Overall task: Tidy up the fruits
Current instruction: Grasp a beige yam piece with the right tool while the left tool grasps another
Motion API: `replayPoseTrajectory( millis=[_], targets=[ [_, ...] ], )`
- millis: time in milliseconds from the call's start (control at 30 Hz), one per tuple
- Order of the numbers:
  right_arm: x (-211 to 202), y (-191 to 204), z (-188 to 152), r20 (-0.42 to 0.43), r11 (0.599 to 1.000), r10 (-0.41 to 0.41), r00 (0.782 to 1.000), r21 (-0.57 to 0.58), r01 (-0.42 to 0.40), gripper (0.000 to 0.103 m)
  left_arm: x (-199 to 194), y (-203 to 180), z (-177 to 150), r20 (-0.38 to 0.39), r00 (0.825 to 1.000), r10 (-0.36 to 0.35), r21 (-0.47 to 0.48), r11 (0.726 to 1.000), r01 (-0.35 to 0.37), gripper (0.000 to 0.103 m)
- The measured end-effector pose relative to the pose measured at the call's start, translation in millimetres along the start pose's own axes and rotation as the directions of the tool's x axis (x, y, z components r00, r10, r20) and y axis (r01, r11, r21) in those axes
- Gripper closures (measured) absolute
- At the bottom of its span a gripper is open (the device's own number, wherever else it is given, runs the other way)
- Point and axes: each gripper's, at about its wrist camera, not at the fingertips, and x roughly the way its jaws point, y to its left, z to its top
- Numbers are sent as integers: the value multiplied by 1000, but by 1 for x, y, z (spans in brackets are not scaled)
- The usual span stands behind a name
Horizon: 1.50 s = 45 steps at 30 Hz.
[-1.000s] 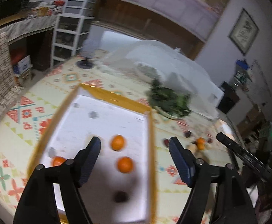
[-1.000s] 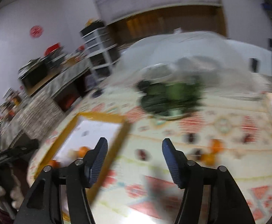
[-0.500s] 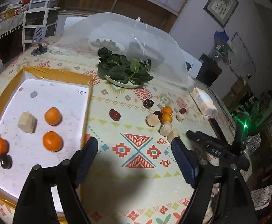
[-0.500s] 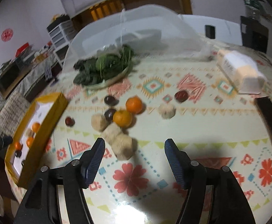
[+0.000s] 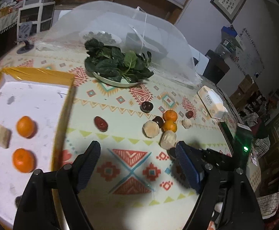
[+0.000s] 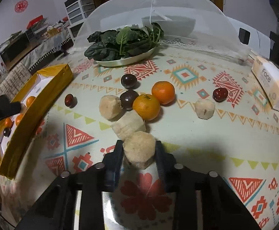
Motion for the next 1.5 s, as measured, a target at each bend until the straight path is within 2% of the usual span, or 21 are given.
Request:
replayPoseTrajectory(
  millis=[233,333,467,500,633,767,833,867,900,1067,1267,1367,1500],
  targets=[
    [-28,-31,-5,102,994,28,994,103,-38,69,46,-13,13,-21,1000,-7,28,1000,7,27],
    [-30,-43,-5,115,987,40,993,149,-57,69,67,-18,17,-31,1000,-5,51,999,7,29],
    [-28,-46,-5,108,982,63,992,171,-80,68,92,-21,19,-54,999,9,80,997,-5,49],
    [-27,-46,-5,104,982,68,992,171,-85,68,99,-20,19,-67,998,6,71,997,-1,51],
    [-25,-43,-5,94,981,83,992,169,-98,68,109,-18,18,-66,997,-40,54,998,44,51],
    [-24,-43,-5,92,980,85,992,171,-100,68,117,-26,16,-80,997,-19,83,996,26,51],
    [-24,-43,-6,96,980,81,992,175,-97,68,121,-32,13,-82,996,15,118,993,-5,60],
    [-25,-44,-6,98,980,76,992,177,-93,68,123,-36,11,-89,995,38,148,989,-24,73],
    [-25,-45,-6,99,980,73,992,180,-90,68,122,-38,10,-84,996,44,157,987,-30,73],
    [-23,-46,-5,100,981,52,994,182,-70,68,107,-39,9,-48,997,66,152,987,-58,73],
    [-24,-45,-6,113,984,30,993,171,-49,68,49,-37,5,35,998,53,135,989,-57,73],
    [-26,-46,-6,125,984,22,992,173,-44,68,11,-28,-3,93,992,83,133,987,-95,73],
    [-29,-45,-7,143,985,-8,990,174,-17,68,-40,0,-13,169,975,146,84,983,-162,72]
  ],
)
